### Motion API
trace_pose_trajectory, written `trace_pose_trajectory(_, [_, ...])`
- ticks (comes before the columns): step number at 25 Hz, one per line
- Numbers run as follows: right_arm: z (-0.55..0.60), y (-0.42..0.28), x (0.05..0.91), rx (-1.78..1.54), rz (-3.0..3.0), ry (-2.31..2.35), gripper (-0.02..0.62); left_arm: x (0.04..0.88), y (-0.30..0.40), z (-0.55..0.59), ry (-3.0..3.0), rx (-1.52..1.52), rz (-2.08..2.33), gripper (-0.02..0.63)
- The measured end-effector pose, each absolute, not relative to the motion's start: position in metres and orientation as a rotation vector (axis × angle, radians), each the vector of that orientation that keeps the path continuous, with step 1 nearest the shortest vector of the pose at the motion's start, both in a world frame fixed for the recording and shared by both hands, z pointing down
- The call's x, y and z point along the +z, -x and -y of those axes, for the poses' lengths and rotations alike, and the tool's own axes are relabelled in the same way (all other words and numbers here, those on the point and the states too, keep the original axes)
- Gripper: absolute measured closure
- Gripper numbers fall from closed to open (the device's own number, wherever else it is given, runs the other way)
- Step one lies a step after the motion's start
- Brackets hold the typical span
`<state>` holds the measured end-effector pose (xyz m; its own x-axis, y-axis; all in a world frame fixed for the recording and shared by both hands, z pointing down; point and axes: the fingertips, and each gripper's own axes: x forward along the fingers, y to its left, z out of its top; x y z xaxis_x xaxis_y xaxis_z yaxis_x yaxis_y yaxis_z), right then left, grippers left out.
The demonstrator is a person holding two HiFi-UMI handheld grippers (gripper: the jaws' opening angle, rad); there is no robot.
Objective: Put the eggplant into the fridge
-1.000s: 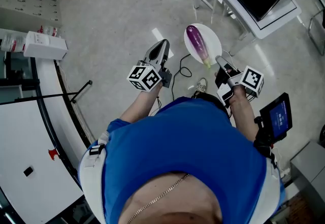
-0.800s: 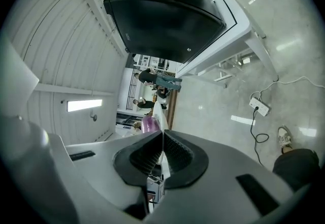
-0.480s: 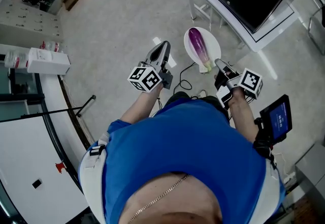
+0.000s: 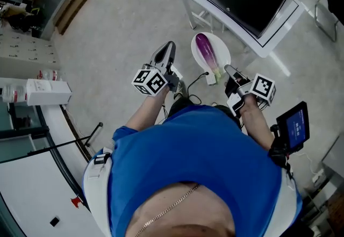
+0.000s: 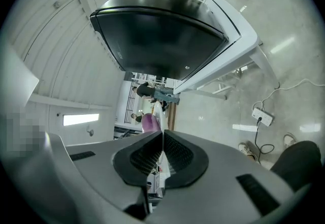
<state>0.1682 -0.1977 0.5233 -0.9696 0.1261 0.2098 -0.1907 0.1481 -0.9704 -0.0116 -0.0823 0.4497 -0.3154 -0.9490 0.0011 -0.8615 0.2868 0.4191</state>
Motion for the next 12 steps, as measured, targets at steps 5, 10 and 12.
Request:
trace_pose_trajectory(5, [0.210, -0.141, 0.526, 1.930, 2.248, -0.167, 0.584, 0.448, 0.062, 0.114, -1.781, -0.501, 2.240, 0.598])
trace_pose_trajectory(10, [0.215, -0.096, 0.526, 2.005, 2.288, -0.326, 0.583, 0.447, 0.125, 0.149, -1.908, -0.468, 2.120, 0.598])
trace_pose_trajectory(12, [0.213, -0.079, 0.524, 2.030, 2.289, -0.381, 0.584, 0.446, 0.146, 0.160, -1.952, -0.442, 2.074, 0.598])
